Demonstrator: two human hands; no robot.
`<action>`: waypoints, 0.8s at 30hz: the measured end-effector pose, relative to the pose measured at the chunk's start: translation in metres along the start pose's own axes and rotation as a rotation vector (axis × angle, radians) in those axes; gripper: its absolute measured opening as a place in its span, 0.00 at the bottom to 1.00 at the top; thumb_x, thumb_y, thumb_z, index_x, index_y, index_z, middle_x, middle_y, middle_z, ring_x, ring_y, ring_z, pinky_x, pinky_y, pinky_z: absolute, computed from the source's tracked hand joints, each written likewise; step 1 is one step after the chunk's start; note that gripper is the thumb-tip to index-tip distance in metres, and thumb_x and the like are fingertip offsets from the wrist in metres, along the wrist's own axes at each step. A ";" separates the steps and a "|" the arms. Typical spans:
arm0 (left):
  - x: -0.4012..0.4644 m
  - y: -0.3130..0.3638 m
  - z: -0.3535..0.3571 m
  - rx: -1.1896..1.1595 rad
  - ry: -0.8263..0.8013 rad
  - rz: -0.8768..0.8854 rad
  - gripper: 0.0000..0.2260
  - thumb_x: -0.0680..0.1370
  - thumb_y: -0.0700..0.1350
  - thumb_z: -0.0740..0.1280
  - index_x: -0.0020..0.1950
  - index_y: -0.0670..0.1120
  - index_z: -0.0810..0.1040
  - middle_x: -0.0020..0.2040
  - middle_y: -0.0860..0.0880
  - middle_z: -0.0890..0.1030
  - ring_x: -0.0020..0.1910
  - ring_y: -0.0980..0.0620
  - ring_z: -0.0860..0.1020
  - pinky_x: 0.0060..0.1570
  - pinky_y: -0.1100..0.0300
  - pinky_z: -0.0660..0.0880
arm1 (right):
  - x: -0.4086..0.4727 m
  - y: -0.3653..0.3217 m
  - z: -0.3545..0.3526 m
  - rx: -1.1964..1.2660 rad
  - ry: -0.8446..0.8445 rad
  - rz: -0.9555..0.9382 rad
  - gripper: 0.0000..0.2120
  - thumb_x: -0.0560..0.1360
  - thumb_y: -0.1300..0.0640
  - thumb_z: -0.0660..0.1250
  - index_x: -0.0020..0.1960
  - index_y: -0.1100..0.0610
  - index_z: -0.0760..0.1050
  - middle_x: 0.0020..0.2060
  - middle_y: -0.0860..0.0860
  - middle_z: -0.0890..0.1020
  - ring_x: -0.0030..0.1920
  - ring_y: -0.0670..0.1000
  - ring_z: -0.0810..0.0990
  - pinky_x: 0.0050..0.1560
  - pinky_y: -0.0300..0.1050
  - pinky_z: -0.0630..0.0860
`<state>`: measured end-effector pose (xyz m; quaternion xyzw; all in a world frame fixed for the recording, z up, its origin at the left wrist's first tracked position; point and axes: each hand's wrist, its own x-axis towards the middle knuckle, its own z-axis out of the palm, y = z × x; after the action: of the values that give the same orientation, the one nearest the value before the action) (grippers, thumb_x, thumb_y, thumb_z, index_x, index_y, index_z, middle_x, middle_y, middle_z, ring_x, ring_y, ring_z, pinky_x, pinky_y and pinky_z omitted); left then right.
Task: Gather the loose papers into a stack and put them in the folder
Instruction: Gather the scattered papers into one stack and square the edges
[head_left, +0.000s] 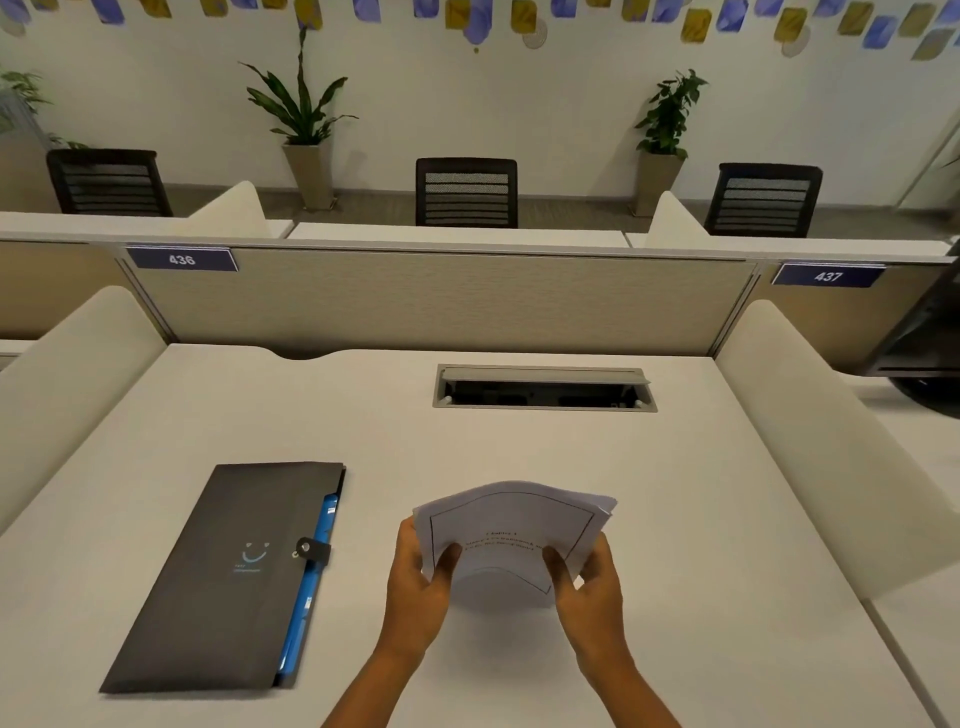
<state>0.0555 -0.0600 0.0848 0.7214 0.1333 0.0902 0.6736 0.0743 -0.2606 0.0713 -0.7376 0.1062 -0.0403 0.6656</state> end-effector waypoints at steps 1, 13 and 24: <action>0.001 -0.002 0.001 0.001 -0.002 -0.019 0.25 0.79 0.49 0.70 0.64 0.77 0.66 0.59 0.65 0.80 0.60 0.62 0.79 0.47 0.71 0.80 | 0.000 0.002 0.001 0.006 -0.003 0.010 0.24 0.81 0.53 0.73 0.64 0.25 0.71 0.58 0.32 0.83 0.61 0.36 0.80 0.54 0.33 0.79; 0.005 -0.009 0.002 0.050 0.014 -0.061 0.21 0.81 0.47 0.68 0.70 0.65 0.68 0.61 0.60 0.80 0.60 0.56 0.80 0.49 0.72 0.80 | -0.006 0.001 0.004 0.014 0.006 0.035 0.26 0.80 0.56 0.74 0.58 0.23 0.73 0.55 0.32 0.84 0.57 0.34 0.82 0.48 0.25 0.80; 0.007 -0.023 0.007 0.047 0.034 -0.178 0.18 0.78 0.49 0.71 0.66 0.63 0.73 0.56 0.62 0.82 0.57 0.55 0.81 0.59 0.52 0.80 | -0.008 0.003 0.012 0.064 0.031 0.110 0.20 0.79 0.55 0.75 0.65 0.36 0.76 0.54 0.31 0.85 0.59 0.42 0.82 0.54 0.34 0.80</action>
<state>0.0628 -0.0631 0.0613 0.7206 0.2104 0.0391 0.6596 0.0690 -0.2475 0.0674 -0.7081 0.1555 -0.0188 0.6885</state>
